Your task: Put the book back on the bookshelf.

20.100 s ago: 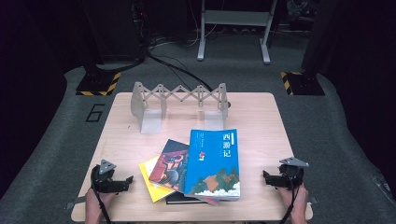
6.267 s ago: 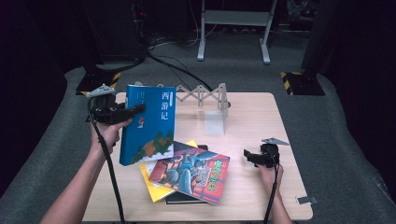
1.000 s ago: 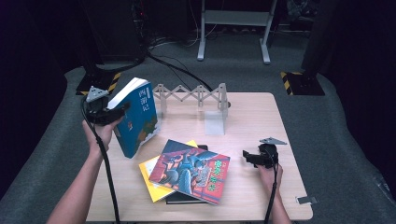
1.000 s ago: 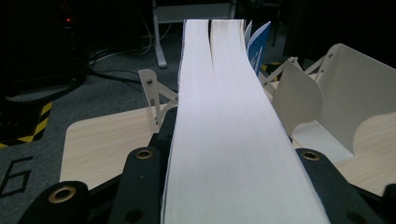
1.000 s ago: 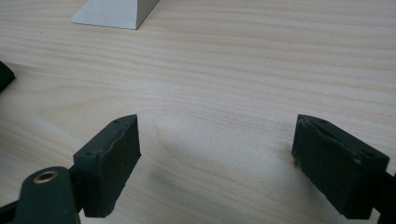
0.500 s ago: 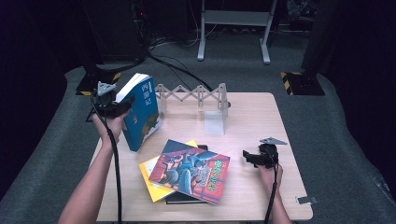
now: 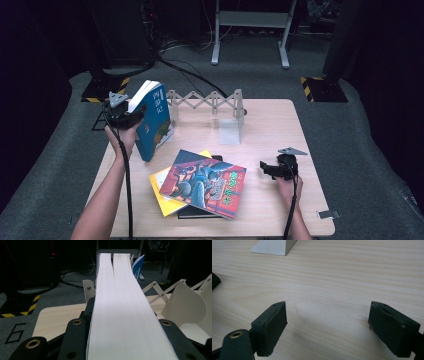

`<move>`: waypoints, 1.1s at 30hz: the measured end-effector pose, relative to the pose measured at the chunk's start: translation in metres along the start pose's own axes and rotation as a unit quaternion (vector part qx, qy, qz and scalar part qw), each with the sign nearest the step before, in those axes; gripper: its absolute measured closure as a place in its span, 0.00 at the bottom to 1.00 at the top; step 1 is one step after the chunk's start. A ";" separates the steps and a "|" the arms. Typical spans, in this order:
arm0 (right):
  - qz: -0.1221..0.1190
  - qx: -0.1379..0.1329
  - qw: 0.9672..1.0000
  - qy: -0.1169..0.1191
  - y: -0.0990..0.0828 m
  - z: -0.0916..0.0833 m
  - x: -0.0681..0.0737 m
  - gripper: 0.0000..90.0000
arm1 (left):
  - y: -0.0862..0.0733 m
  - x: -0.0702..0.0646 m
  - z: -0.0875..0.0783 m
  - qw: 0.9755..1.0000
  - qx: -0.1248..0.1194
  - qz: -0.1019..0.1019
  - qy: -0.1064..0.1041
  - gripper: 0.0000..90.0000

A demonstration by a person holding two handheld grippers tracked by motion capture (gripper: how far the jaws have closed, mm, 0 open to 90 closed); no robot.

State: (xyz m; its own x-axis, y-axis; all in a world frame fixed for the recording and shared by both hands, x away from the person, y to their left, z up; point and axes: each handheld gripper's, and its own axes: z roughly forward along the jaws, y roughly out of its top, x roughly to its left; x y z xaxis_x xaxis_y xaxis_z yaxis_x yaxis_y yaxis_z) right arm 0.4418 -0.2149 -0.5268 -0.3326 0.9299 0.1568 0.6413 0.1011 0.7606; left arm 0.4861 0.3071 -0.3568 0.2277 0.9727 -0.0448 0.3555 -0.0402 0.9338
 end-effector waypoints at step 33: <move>-0.003 -0.001 1.000 0.004 0.000 0.000 -0.001 0.16 | 0.045 0.010 0.005 0.982 0.154 0.095 -0.059 0.43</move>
State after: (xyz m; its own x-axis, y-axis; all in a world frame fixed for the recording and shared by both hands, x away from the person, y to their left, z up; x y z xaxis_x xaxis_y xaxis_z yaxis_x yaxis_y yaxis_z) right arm 0.4420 -0.2154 -0.5270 -0.3418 0.9264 0.1577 0.6376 0.1053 0.7632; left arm 0.5092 0.3140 -0.3172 0.4141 0.9081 0.0626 0.5488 -0.3039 0.7787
